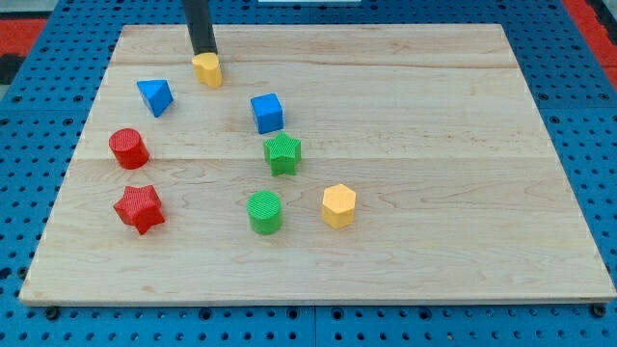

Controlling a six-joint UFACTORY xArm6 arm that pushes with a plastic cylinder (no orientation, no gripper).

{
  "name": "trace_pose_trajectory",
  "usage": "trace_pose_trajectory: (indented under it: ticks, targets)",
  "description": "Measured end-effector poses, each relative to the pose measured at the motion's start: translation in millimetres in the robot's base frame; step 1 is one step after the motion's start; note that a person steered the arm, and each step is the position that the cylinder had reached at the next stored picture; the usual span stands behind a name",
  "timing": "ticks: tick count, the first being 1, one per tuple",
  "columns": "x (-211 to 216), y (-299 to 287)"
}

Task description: Move the arm towards down

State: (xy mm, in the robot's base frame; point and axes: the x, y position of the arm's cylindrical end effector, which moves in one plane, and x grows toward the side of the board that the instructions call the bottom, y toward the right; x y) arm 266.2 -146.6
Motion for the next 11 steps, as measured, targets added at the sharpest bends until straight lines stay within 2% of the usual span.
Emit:
trace_pose_trajectory:
  ticks: [2,3,4,5,6,7,11]
  targets:
    - [18.2,0.2]
    - [-10.7,37.8]
    - [-11.8,102.7]
    - [-12.1,111.7]
    - [-24.6,181.4]
    - [-27.9,210.8]
    - [-36.0,249.4]
